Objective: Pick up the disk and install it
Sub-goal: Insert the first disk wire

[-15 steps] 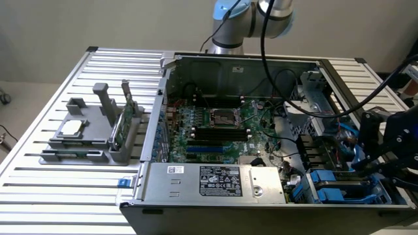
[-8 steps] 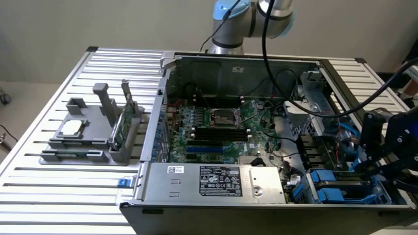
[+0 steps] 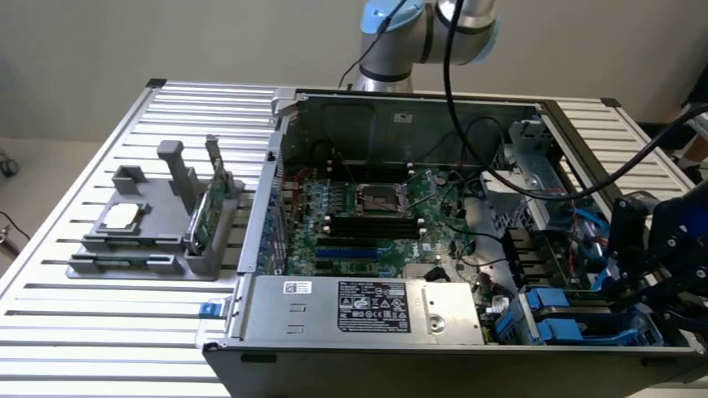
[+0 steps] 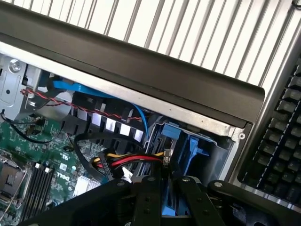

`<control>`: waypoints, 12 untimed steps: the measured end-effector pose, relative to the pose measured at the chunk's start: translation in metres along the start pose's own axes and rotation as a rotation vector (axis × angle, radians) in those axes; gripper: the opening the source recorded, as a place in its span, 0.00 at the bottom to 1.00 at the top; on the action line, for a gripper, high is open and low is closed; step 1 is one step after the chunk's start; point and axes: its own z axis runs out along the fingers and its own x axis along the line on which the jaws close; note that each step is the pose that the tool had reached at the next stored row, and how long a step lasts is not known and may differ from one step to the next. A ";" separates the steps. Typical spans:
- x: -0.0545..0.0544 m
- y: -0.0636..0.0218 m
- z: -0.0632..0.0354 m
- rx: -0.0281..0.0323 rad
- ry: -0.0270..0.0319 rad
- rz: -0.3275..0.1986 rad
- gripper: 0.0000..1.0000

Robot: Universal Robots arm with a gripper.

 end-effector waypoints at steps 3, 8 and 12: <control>0.006 -0.0008 0.0015 -0.0063 -0.0152 -0.001 0.19; 0.014 -0.0036 0.0025 -0.0380 -0.0572 -0.006 0.19; 0.018 -0.0069 0.0033 -0.0606 -0.0951 -0.010 0.19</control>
